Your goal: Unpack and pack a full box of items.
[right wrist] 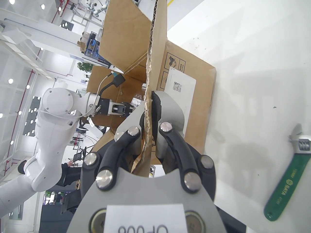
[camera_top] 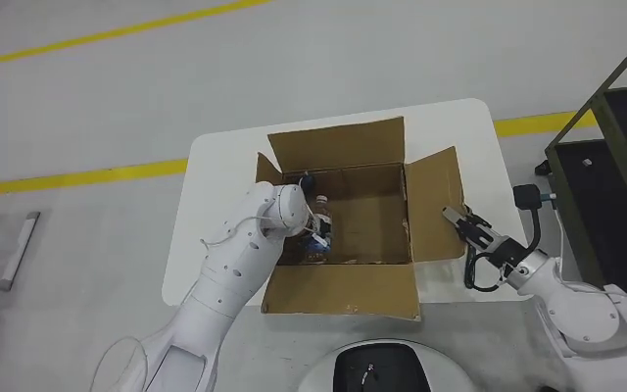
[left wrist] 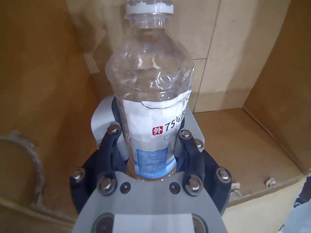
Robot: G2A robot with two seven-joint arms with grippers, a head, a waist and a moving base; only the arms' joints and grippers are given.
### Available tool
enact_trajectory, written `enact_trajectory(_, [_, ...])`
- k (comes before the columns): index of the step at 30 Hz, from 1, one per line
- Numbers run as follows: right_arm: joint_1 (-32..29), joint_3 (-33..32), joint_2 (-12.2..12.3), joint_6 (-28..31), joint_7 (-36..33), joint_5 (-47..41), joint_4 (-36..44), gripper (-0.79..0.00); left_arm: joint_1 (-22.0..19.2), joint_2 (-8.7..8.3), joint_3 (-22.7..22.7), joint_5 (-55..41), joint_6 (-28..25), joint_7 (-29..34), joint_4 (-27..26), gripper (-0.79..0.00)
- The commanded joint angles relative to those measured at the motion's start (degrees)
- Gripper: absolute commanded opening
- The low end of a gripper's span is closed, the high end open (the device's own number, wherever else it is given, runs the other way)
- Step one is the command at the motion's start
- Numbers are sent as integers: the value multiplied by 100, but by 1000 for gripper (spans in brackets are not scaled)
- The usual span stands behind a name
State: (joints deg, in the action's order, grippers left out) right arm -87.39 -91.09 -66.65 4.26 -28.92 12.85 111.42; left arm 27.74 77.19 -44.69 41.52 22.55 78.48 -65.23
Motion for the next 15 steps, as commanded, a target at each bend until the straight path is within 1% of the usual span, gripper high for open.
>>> enact_trajectory(1, [2, -1, 3, 5, 1, -2, -9, -785, -55, 47, 82, -30, 14, 1, 177, -745])
enact_trajectory(2, [4, 0, 4, 9, 2, -4, -13, -785, -93, 70, 130, 0, 30, -11, 251, -594])
enact_trajectory(3, [6, 2, 6, 14, -5, -3, -15, -785, -115, 93, 163, -11, 38, -24, 314, -369])
enact_trajectory(5, [10, 1, 9, 20, -9, -7, -23, -785, -159, 133, 231, -44, -31, 19, 440, 0])
enact_trajectory(9, [28, -2, 16, 7, -13, -1, -56, -785, -227, 192, 284, -71, -63, -43, 618, 0])
enact_trajectory(12, [60, -5, 22, 1, -20, 23, -103, -785, -246, 199, 211, -151, -142, -113, 650, 0])
enact_trajectory(15, [136, -5, 30, -8, -61, 55, -207, -785, -234, 164, 108, -155, -442, -213, 466, 0])
